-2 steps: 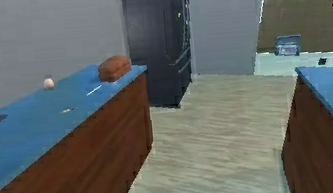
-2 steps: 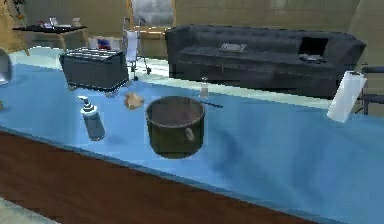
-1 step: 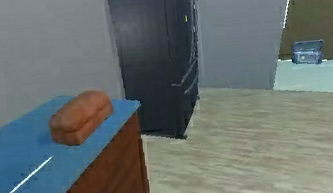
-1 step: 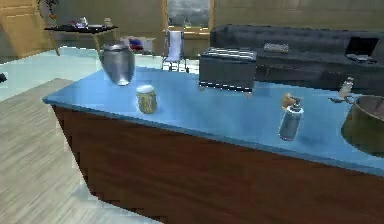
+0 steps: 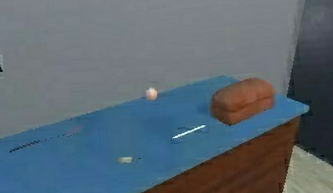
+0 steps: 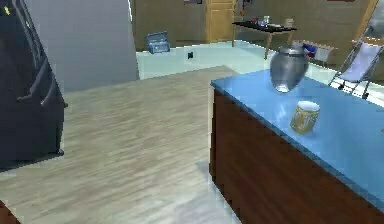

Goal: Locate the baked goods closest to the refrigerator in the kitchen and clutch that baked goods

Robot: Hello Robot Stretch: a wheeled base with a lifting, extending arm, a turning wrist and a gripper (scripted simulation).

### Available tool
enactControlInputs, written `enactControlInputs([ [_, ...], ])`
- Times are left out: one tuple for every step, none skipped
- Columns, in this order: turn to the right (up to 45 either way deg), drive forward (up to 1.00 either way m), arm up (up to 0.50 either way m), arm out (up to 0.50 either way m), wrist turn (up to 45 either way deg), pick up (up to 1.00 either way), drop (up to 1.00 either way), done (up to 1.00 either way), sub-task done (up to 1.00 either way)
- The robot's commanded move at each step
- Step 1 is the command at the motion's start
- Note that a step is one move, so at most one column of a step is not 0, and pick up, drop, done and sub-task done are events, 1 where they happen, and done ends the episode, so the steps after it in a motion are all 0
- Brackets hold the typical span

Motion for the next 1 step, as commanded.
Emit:
enactControlInputs([
  [-45.0,0.0,0.0,0.0,0.0,0.0,0.0,0.0,0.0],
])
